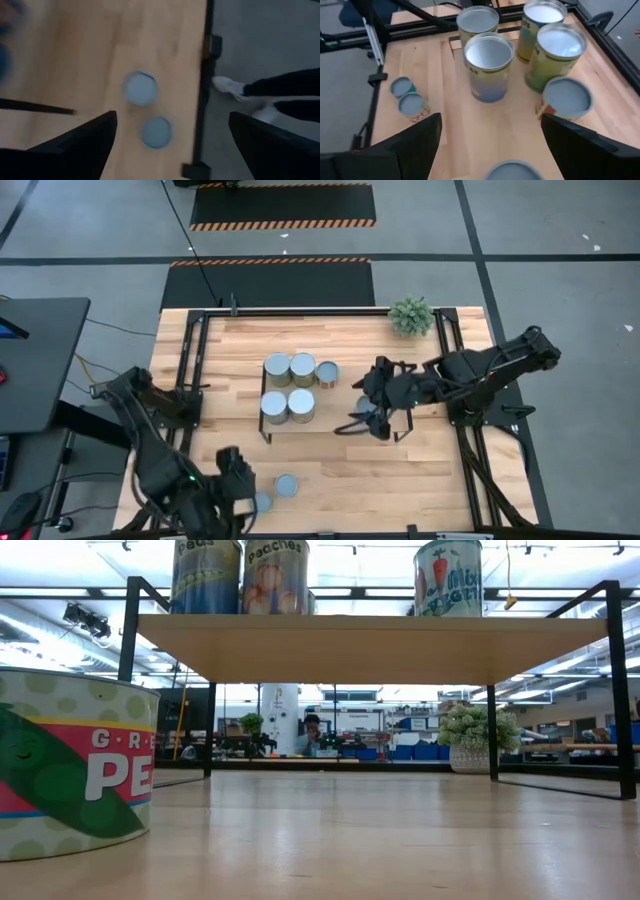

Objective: Pick and place cans onto a shelf
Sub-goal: Put the canned green peas on the shelf

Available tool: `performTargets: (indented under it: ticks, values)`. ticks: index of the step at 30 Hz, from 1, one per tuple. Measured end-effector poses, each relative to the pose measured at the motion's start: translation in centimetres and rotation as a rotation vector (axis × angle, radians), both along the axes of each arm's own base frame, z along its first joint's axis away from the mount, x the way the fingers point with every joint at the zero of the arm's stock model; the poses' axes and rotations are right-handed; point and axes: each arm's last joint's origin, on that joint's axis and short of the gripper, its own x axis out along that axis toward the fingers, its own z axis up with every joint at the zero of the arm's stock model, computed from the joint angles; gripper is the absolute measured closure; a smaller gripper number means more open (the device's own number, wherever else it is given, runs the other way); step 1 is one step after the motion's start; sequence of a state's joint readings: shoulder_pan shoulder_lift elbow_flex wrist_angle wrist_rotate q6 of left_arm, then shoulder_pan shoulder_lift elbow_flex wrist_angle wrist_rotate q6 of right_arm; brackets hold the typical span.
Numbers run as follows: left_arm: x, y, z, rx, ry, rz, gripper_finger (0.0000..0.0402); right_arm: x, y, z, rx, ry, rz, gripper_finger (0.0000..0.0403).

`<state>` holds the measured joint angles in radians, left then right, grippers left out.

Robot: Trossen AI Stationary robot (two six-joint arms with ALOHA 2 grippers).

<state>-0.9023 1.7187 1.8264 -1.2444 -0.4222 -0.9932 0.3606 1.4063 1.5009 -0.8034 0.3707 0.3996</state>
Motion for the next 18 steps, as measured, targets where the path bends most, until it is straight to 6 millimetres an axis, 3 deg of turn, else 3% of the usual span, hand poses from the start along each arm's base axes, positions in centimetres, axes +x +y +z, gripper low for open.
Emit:
performTargets:
  ticks: [9,18]
  values:
    - [0.9,-1.4,-6.4,-0.084,0.047,0.003,0.0013,-1.1,2.6,0.0,0.073,-0.020,-0.031,0.0053]
    - [0.6,-1.1,-10.5,-0.046,0.084,0.002,0.0013,-2.3,4.8,-0.1,0.138,-0.026,-0.028,0.0053]
